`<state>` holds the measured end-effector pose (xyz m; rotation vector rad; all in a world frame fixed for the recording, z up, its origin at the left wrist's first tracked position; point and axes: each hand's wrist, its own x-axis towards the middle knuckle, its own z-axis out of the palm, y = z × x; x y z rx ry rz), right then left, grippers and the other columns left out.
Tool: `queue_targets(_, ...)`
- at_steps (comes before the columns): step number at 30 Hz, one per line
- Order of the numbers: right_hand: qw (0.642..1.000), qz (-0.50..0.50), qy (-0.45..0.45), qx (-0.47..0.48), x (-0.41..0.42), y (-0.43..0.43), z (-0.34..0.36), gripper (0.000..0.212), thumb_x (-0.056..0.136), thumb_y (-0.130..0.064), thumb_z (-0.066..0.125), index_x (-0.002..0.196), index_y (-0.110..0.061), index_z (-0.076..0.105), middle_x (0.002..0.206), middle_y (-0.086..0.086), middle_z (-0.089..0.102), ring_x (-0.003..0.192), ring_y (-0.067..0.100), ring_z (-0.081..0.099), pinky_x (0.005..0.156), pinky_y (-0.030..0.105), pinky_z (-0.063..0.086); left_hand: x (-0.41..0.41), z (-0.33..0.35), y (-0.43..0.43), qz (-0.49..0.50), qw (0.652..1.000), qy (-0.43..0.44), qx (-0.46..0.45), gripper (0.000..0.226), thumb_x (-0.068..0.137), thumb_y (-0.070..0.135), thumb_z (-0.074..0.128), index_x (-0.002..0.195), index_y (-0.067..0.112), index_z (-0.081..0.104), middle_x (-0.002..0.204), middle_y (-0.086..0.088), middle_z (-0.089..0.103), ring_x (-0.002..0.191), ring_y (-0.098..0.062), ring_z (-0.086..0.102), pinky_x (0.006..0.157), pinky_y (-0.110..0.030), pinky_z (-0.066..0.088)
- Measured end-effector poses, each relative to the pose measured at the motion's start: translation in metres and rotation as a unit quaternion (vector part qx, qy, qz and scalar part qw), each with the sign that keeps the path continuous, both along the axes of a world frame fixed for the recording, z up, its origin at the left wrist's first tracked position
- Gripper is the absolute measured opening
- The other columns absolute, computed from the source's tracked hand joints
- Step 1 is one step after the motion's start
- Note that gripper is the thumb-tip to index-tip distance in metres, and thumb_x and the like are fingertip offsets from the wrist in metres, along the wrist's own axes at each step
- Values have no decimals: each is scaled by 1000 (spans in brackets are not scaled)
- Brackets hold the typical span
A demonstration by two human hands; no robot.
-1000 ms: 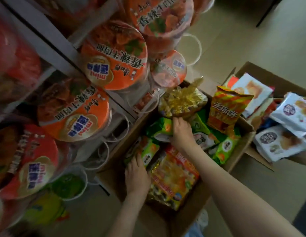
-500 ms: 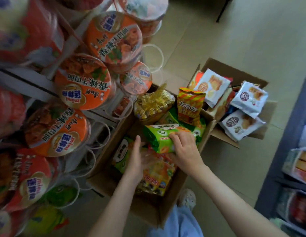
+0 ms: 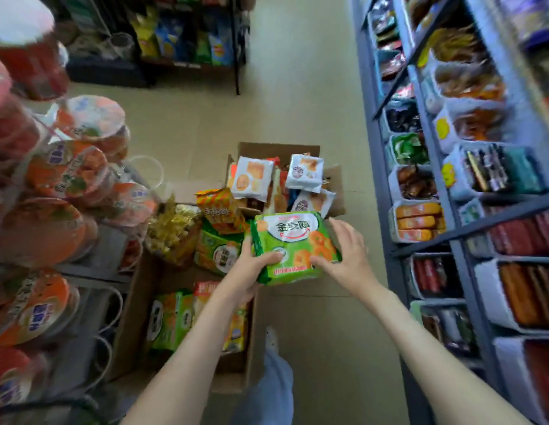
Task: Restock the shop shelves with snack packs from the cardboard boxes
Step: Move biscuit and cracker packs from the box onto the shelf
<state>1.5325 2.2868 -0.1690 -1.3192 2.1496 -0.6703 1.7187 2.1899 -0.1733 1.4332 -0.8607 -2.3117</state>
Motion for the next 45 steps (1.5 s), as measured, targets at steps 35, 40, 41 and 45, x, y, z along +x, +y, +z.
queue_targets(35, 680, -691, 183, -165, 95, 776, 265, 92, 82, -22, 74, 143, -58, 14, 145, -38, -11, 136, -16, 0, 109, 26, 29, -228, 251, 704, -712, 505, 422, -242, 70, 85, 1, 69, 135, 40, 39, 110, 21, 67, 99, -1, 65, 76, -17, 52)
queue_targets(40, 637, -724, 195, -178, 140, 831, 277, 91, 84, -23, 72, 140, -64, 13, 148, -37, -8, 140, -8, 4, 107, 29, 32, -204, 267, 772, -724, 445, 457, -262, 73, 83, 15, 75, 138, 44, 36, 120, 16, 66, 107, -6, 64, 86, -30, 55)
queue_targets(41, 633, -726, 198, -183, 147, 843, 280, 91, 84, -22, 72, 139, -65, 13, 147, -40, -7, 140, -9, 5, 106, 27, 33, -198, 269, 786, -719, 441, 463, -272, 72, 84, 15, 73, 138, 44, 35, 117, 18, 66, 105, -3, 64, 84, -27, 55)
queue_targets(45, 633, -721, 213, -181, 167, 897, 287, 93, 84, -20, 72, 135, -69, 12, 133, -52, -5, 116, -38, 3, 99, 16, 30, -171, 285, 837, -698, 430, 475, -321, 73, 83, 22, 75, 140, 46, 34, 117, 21, 65, 105, -4, 65, 87, -34, 56)
